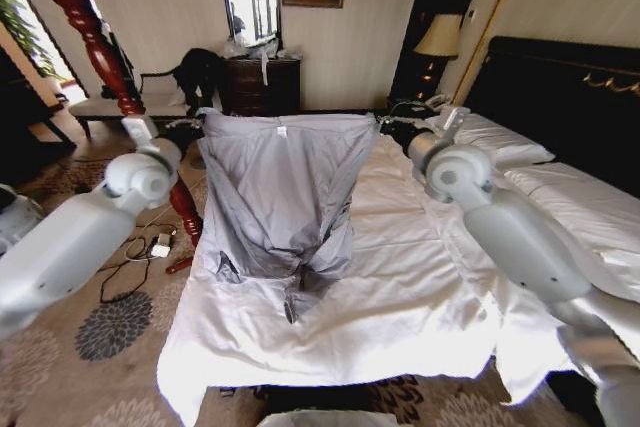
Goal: Pick up the clothes from the bed and hang them on the clothes hanger.
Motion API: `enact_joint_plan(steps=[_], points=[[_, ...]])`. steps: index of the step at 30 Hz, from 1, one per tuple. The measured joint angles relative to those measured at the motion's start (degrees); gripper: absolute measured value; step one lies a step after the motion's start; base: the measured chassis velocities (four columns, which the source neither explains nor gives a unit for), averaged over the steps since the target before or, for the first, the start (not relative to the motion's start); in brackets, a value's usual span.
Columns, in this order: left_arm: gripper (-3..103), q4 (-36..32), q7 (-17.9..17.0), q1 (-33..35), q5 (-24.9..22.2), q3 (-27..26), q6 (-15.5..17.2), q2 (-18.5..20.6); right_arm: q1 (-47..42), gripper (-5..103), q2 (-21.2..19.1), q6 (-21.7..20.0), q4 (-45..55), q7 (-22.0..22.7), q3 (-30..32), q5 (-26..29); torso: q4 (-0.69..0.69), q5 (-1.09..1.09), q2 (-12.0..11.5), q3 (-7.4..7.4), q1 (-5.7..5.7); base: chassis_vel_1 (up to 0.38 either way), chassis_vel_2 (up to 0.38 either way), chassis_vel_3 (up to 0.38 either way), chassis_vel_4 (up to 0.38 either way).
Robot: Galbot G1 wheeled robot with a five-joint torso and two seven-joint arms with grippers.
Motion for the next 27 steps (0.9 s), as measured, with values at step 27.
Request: enact_joint_plan(steps=[27], points=[[0, 30.26, 4.11, -32.8, -0.64, 11.19, -1.04, -20.73, 34.43, 0, 16.47, 2.57, -33.23, -5.82, -10.44, 2.46, 0.01, -0.05, 0.01, -0.03, -0.03, 0.0, 0.0, 0.0, 0.0]])
